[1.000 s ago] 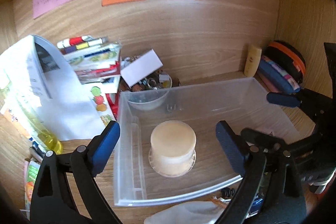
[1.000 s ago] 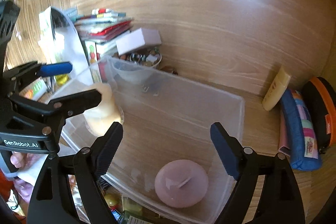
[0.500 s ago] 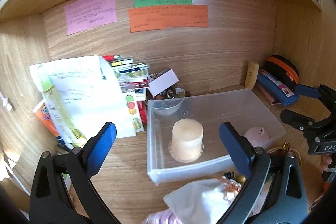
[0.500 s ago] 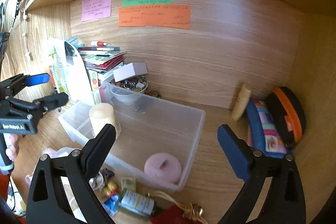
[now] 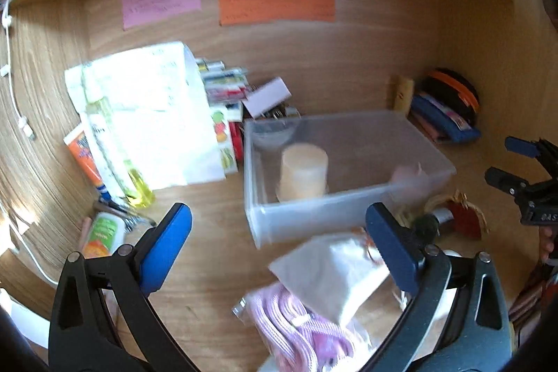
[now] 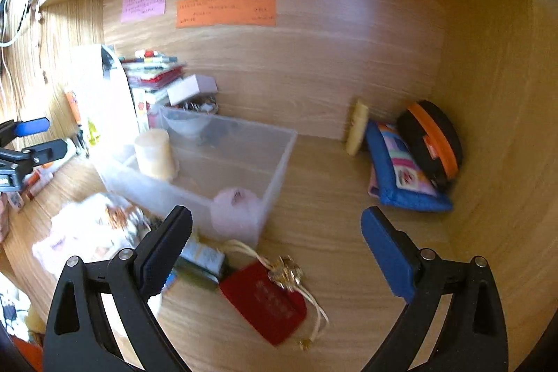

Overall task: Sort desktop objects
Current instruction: 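Withdraw both grippers from the bin toward the remaining clutter, then grasp the red velvet pouch with the right gripper while the left grasps the white cloth pouch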

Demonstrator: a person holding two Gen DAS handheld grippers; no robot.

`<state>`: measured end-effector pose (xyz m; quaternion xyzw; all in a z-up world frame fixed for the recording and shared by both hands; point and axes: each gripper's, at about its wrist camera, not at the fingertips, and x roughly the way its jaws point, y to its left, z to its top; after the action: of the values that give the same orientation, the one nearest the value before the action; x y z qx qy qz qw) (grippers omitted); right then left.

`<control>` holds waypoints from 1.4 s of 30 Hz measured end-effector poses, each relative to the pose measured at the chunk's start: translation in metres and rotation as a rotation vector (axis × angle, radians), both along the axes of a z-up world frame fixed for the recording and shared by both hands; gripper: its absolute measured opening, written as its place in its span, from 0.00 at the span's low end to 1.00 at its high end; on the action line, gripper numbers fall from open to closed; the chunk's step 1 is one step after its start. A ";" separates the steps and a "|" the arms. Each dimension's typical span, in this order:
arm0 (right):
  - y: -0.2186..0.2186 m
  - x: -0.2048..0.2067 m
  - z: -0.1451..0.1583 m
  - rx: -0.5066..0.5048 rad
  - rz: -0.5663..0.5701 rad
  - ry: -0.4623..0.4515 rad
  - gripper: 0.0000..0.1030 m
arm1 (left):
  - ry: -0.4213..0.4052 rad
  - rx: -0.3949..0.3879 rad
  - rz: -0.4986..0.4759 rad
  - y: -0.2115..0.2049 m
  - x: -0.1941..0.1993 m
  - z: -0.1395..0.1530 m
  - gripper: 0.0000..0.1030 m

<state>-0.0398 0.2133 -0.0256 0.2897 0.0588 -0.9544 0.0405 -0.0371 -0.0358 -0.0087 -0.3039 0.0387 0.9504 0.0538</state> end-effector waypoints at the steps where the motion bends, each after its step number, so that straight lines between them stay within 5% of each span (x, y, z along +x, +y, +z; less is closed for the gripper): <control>1: 0.002 0.002 -0.003 0.007 -0.006 -0.009 0.94 | -0.014 0.002 -0.011 0.001 0.001 -0.003 0.98; 10: 0.014 0.011 -0.039 0.015 -0.034 -0.119 0.94 | -0.149 0.039 -0.059 0.004 0.009 -0.037 0.98; 18: 0.017 -0.002 -0.069 0.011 -0.007 -0.239 0.94 | -0.252 -0.029 -0.109 0.025 -0.008 -0.068 0.98; 32: 0.019 -0.032 -0.085 0.040 0.080 -0.340 0.92 | -0.358 -0.048 -0.185 0.054 -0.035 -0.072 0.98; 39: 0.020 -0.033 -0.083 -0.017 0.106 -0.350 0.70 | -0.439 0.011 -0.213 0.051 -0.052 -0.078 0.98; 42: 0.021 -0.030 -0.082 -0.022 0.118 -0.338 0.62 | -0.439 0.053 -0.210 0.046 -0.054 -0.078 0.89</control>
<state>-0.0701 0.2348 -0.1076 0.4417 0.0576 -0.8887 0.1089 -0.0909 0.0099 -0.0870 -0.4959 0.0322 0.8515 0.1673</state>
